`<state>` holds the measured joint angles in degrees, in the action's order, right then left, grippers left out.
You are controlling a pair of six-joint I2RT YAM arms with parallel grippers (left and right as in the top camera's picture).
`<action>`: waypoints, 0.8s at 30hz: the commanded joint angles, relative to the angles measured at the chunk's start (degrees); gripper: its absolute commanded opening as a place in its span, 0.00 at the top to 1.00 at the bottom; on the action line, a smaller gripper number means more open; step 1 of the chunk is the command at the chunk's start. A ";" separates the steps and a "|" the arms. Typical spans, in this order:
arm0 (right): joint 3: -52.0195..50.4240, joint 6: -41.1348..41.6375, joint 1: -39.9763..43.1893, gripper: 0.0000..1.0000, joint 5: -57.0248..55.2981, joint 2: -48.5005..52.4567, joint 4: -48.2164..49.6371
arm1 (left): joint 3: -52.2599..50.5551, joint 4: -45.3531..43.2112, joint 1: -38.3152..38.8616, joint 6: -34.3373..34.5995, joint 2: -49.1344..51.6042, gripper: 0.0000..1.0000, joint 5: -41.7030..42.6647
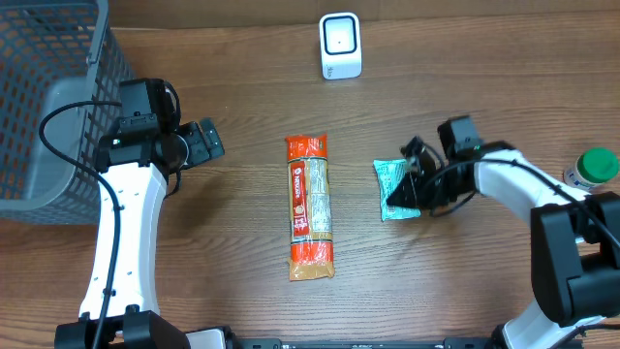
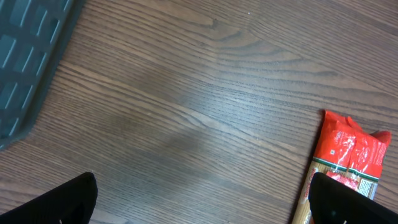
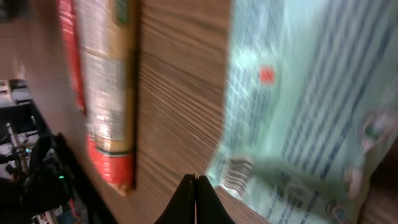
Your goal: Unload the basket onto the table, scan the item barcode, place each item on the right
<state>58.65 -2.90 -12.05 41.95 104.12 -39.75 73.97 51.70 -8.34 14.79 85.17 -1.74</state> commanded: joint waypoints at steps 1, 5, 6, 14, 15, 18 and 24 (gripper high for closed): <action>3.65 -4.13 2.43 0.96 3.15 -0.79 -1.11 | 0.26 -0.02 0.11 -0.66 0.00 0.00 0.24; 2.82 -4.90 5.22 0.96 1.53 -0.70 -1.09 | 0.26 -0.02 0.11 -0.66 0.00 0.00 0.24; 2.45 -4.90 5.88 0.96 0.98 -0.70 -1.07 | 0.26 -0.02 0.11 -0.66 0.00 0.00 0.24; -1.03 -4.85 6.82 0.95 -1.73 -0.44 -0.76 | 0.26 -0.02 0.11 -0.66 0.00 0.00 0.22; -1.53 -4.50 6.82 0.95 -2.40 -0.44 -0.57 | 0.26 -0.02 0.11 -0.66 0.00 0.00 0.22; -3.50 0.33 6.82 0.96 -9.75 -0.44 1.84 | 0.26 -0.02 0.11 -0.66 0.00 0.00 0.24; -6.84 5.95 6.82 0.96 -17.42 -0.44 6.95 | 0.26 -0.02 0.11 -0.66 0.00 0.00 0.24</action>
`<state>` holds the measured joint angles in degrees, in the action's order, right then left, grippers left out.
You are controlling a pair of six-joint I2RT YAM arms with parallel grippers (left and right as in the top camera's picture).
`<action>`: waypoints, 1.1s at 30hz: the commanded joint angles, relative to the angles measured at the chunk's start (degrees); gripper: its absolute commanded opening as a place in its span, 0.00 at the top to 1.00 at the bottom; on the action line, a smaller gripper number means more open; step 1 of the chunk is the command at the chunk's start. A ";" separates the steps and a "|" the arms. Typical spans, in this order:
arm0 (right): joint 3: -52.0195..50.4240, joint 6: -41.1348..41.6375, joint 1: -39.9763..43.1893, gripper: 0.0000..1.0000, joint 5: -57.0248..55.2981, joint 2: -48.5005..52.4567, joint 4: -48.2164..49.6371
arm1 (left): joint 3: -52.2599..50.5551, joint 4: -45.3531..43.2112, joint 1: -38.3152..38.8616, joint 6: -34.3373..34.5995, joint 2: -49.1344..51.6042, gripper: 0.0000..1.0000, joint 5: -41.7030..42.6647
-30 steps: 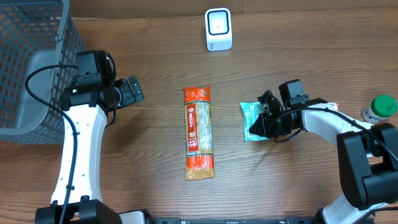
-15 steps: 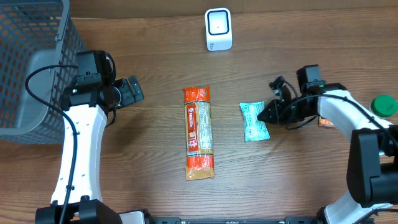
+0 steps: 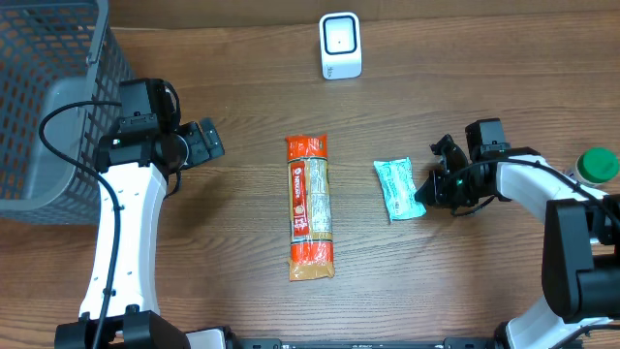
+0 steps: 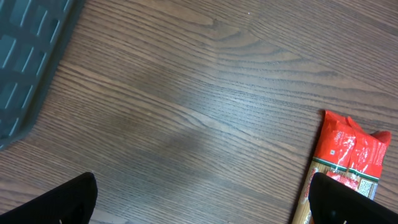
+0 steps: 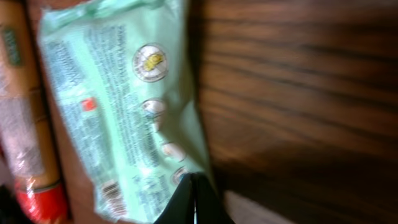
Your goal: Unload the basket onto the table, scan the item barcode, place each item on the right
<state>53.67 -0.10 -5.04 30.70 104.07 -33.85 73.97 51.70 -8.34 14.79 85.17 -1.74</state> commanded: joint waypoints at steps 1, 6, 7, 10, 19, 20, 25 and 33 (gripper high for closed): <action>-2.10 3.15 -0.24 0.96 -6.10 -0.39 1.05 | 0.26 -0.02 0.11 -0.66 0.00 0.00 0.24; -2.12 3.15 -0.24 0.96 -4.76 -0.48 0.59 | 0.26 -0.04 0.11 -0.66 0.00 0.00 0.24; -1.55 3.13 -0.24 0.96 -4.22 -0.61 0.24 | 0.26 -0.02 0.11 -0.66 0.00 0.00 0.22; 2.01 2.80 -0.02 0.96 -1.88 -1.86 -3.30 | 0.26 -0.02 0.11 -0.66 0.00 0.00 0.24; 8.33 -3.96 -0.81 0.96 8.81 -7.58 -13.66 | 0.26 -0.02 0.11 -0.66 0.00 0.00 0.24; 8.02 -5.18 -1.22 0.96 10.64 -7.37 -13.79 | 0.26 -0.02 0.11 -0.66 0.00 0.00 0.24; 4.55 -6.16 -4.26 0.96 12.07 -5.81 -9.40 | 0.26 -0.02 0.11 -0.66 0.00 0.00 0.24; -2.10 -3.78 -8.33 0.96 12.07 -0.94 4.87 | 0.26 -0.02 0.11 -0.66 0.00 0.01 0.24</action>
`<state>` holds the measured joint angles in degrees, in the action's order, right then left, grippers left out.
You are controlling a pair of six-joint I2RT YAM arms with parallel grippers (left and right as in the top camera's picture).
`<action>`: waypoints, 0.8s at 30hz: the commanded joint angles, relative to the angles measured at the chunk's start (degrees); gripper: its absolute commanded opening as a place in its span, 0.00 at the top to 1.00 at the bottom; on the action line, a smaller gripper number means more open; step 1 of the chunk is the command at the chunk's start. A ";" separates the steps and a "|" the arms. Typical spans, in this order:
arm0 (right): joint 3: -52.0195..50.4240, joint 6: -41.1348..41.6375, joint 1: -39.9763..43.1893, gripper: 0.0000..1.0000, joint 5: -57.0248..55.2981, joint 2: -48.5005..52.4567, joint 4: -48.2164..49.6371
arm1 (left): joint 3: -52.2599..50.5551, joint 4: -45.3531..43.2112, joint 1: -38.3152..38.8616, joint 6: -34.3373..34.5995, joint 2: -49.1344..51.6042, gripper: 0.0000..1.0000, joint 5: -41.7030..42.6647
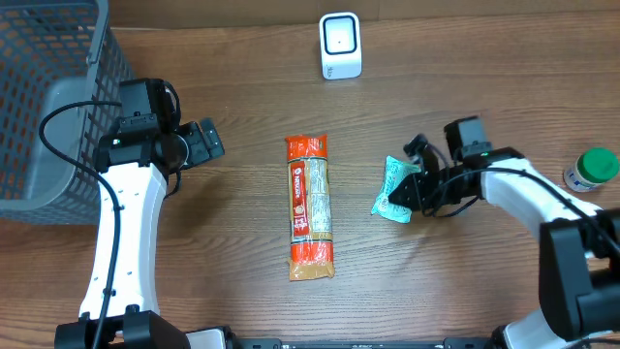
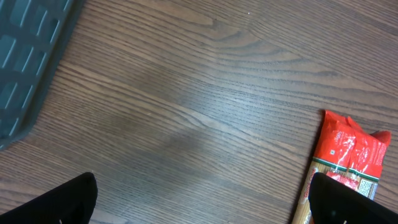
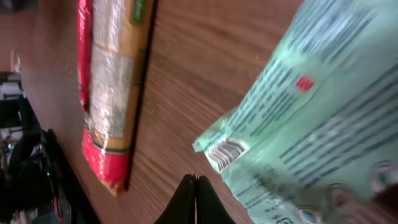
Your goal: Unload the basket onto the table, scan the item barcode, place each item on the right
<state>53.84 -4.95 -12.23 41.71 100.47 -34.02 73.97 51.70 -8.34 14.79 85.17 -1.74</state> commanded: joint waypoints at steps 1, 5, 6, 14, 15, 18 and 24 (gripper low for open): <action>-2.91 2.32 -1.38 0.96 1.05 3.56 7.54 | 0.26 -0.02 0.11 -0.66 0.00 0.00 0.22; -3.15 2.54 -1.90 0.96 2.14 5.99 9.79 | 0.26 -0.02 0.11 -0.66 0.00 0.00 0.22; -3.15 2.43 -1.79 0.96 1.81 6.01 9.62 | 0.26 -0.02 0.11 -0.66 0.00 0.00 0.24; -3.32 4.04 -1.97 0.96 -7.82 6.01 8.04 | 0.26 -0.02 0.11 -0.66 0.00 0.00 0.22; -3.32 4.57 -1.97 0.96 -8.44 6.01 8.07 | 0.26 -0.02 0.11 -0.66 0.00 0.00 0.24; -2.34 4.31 -1.97 0.96 -5.81 5.95 8.15 | 0.26 -0.02 0.11 -0.66 0.00 0.00 0.24; 8.96 -1.60 -1.75 0.95 5.09 5.40 -4.09 | 0.26 -0.02 0.11 -0.66 0.00 0.00 0.24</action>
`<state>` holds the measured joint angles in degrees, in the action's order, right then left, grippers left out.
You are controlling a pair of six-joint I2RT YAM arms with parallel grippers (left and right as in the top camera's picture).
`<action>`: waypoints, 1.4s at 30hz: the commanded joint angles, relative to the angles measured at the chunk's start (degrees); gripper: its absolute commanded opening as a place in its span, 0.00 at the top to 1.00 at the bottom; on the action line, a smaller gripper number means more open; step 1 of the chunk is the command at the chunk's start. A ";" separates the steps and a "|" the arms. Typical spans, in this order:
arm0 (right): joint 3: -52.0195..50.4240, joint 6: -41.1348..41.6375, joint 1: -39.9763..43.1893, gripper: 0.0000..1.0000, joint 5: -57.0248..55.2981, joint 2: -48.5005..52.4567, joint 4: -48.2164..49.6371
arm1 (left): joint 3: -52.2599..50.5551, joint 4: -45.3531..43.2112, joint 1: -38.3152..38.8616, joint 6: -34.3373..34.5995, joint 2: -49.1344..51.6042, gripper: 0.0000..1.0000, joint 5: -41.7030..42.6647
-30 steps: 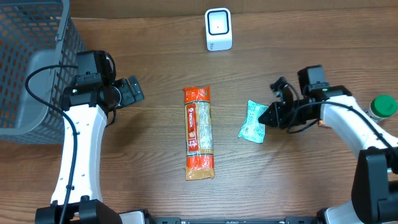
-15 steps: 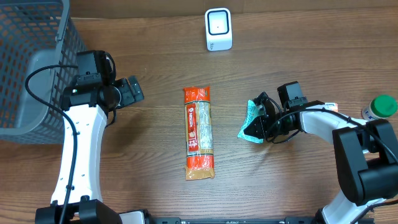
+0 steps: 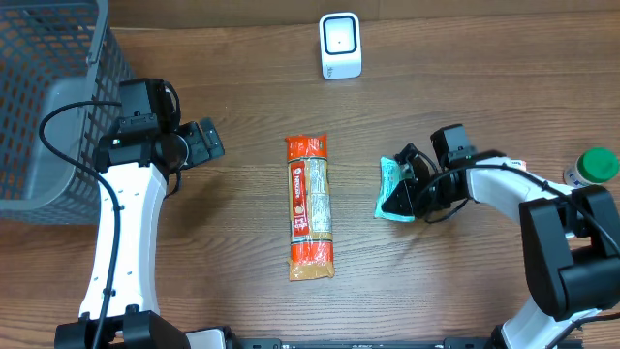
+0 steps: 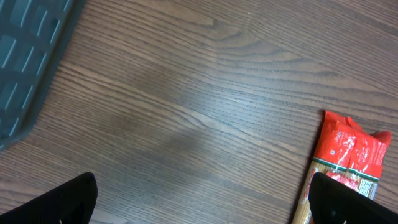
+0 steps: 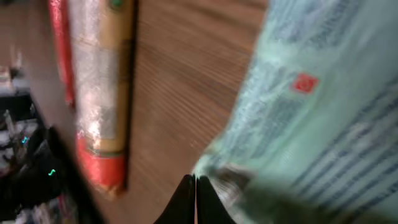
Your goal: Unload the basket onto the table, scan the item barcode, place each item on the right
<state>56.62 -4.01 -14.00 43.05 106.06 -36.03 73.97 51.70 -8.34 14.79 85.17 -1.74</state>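
A pale green packet [image 3: 389, 190] [image 5: 323, 106] stands tilted on the table right of centre, one edge raised. My right gripper [image 3: 408, 193] [image 5: 195, 182] is shut on its lower edge, fingertips pressed together. The white scanner [image 3: 340, 45] stands at the back centre. A long red and tan pasta packet [image 3: 310, 206] [image 5: 96, 93] [image 4: 346, 163] lies in the middle. My left gripper [image 3: 207, 141] [image 4: 202, 200] hangs open over bare wood to the left, holding nothing.
A grey wire basket [image 3: 46, 92] [image 4: 28, 56] fills the back left corner. A small bottle with a green cap [image 3: 592, 167] stands at the right edge, beyond the right arm.
The right gripper and the green packet have shifted slightly left and back; the packet stands more on edge. The left arm has not moved.
The right gripper was shut over the green packet's near right part. Then the packet lay flat with the gripper at its right edge. Then the packet was tipped up at the gripper, and now it stands steeper. The left arm, pasta and scanner stayed put.
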 commanded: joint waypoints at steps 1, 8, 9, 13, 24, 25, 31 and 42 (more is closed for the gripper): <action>8.31 -2.91 -0.13 0.95 3.65 -0.20 -4.17 | 0.26 -0.02 0.11 -0.66 0.00 0.00 0.22; 8.00 -4.00 -2.71 0.94 -4.24 -0.07 -4.96 | 0.26 -0.02 0.11 -0.66 0.00 0.00 0.22; 7.30 -4.00 -3.10 0.94 -5.35 -0.04 -4.68 | 0.26 -0.02 0.11 -0.66 0.00 0.00 0.22; 3.21 -4.00 -3.26 0.95 -5.70 0.07 -2.05 | 0.26 -0.02 0.11 -0.66 0.00 0.00 0.24; -5.49 -3.32 -3.89 0.89 -5.86 0.68 9.25 | 0.26 -0.02 0.11 -0.66 0.00 0.00 0.22; -4.96 -3.32 -3.85 0.89 -5.62 0.68 8.68 | 0.26 -0.02 0.11 -0.66 0.00 0.00 0.24; 8.66 -4.15 -3.28 0.89 -2.69 0.50 -7.15 | 0.26 -0.02 0.11 -0.66 0.00 0.00 0.22; 22.14 -5.07 -0.76 0.02 -16.79 0.37 -21.18 | 0.26 -0.02 0.11 -0.66 0.00 0.00 0.24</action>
<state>78.91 -9.08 -16.12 32.99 107.00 -56.99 73.97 51.72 -8.34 14.79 85.17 -1.76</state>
